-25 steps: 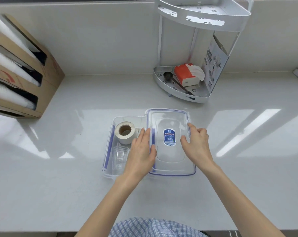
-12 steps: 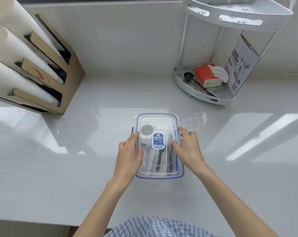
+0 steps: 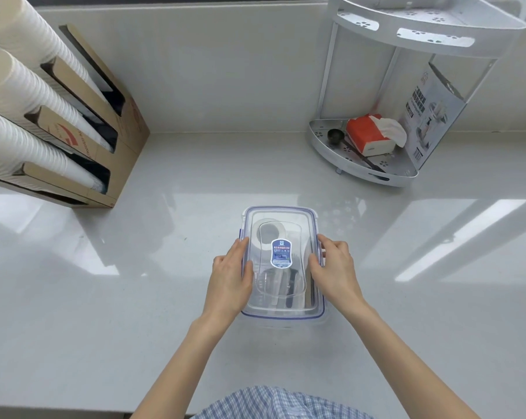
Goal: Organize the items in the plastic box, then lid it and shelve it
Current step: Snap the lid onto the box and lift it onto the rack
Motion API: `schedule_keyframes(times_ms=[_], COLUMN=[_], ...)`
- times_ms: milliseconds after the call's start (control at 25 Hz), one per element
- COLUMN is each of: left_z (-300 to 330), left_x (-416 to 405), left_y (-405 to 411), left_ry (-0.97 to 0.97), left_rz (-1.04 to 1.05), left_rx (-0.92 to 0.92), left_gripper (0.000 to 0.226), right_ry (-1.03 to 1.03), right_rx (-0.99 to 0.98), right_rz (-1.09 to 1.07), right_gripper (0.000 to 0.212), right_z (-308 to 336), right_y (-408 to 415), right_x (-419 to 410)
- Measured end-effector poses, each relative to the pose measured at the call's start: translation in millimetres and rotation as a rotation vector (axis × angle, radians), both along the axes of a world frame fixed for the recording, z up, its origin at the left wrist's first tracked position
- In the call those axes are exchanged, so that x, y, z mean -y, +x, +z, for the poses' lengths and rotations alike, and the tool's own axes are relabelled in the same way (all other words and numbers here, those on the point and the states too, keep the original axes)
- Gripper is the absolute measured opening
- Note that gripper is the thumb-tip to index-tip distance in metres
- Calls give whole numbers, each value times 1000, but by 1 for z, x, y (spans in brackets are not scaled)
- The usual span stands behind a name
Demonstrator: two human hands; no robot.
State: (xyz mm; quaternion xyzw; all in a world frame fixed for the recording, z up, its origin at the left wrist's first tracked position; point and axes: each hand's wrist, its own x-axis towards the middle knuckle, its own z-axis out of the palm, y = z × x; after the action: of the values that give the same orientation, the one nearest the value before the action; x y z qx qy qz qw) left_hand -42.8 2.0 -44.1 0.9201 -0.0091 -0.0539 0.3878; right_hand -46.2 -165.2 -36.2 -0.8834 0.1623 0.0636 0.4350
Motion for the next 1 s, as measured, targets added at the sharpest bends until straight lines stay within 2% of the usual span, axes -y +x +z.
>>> schedule_keyframes(times_ms=[320,440,600,720,880,1000], left_z=[-13,-17,-23,-21,-18,-19], left_x=[-2,-2,0,-3,-3,-2], left_y=[3,3,1,2,0,0], left_ry=[-126,-140,-172,-220,-229,-226], left_rz=[23,62,63,95,105,101], left_rx=[-40,-67,-46,-112,-118,-112], left_gripper=[46,48,46,46,47,46], right_ry=[94,159,169,202,352,405], right_rx=[-34,-86,-59,-66,-244,-291], right_rz=[-98,-140,-155,-194,-207,-220], right_gripper=[47,41,34,41,62,67], right_z=[-2,-4,-9,-12,-15,-18], right_y=[2,2,0,-3,-7,-7], right_x=[2,4,3,3,7,9])
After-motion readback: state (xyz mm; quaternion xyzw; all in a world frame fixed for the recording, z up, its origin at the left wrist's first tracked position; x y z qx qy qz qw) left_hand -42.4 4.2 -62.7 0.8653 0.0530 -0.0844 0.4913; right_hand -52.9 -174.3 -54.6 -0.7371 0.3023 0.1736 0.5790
